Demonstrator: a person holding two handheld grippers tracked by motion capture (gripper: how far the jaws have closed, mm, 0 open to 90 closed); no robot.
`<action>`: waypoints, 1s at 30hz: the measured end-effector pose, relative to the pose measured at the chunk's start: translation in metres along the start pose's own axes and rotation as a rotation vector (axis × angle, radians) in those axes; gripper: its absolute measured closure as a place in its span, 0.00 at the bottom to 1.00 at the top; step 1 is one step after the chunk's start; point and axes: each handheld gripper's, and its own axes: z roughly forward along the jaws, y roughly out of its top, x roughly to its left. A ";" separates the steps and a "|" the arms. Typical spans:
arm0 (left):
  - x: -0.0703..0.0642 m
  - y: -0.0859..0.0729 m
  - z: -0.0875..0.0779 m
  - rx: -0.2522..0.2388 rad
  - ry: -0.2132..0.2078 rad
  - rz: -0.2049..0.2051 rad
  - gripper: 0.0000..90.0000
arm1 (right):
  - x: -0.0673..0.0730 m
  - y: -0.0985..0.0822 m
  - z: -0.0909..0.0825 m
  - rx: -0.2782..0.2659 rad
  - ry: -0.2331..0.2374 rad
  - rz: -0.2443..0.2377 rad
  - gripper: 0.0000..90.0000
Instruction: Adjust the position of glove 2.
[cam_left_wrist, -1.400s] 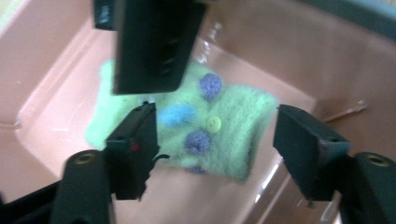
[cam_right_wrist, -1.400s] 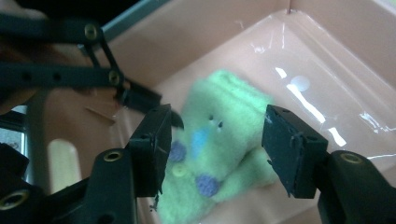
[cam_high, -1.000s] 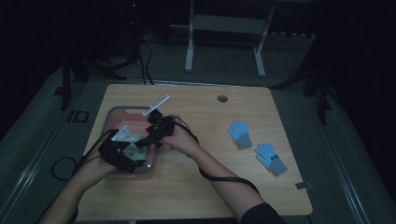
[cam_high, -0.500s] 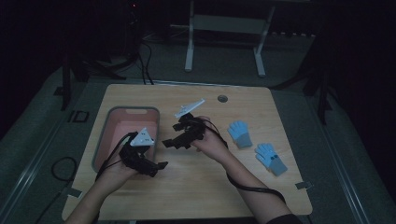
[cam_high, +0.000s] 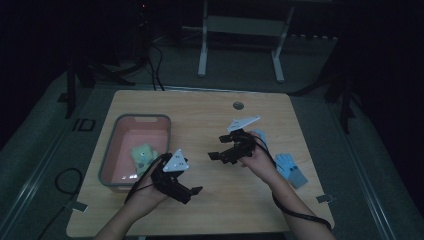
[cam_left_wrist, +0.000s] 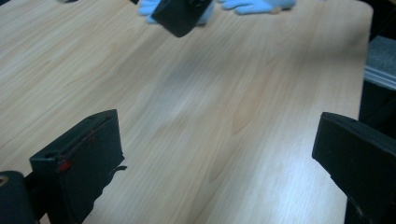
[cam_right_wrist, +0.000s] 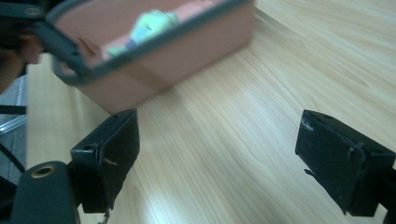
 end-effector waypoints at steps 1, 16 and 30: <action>0.000 0.000 0.000 0.000 0.000 0.000 0.02 | 0.000 0.000 0.000 0.000 0.000 0.000 0.15; -0.022 -0.012 0.059 0.005 -0.097 0.005 0.02 | -0.043 -0.060 -0.031 -0.005 -0.150 0.101 0.15; -0.025 -0.041 0.079 -0.025 -0.093 -0.024 0.02 | -0.074 -0.093 -0.058 -0.027 -0.313 0.130 0.39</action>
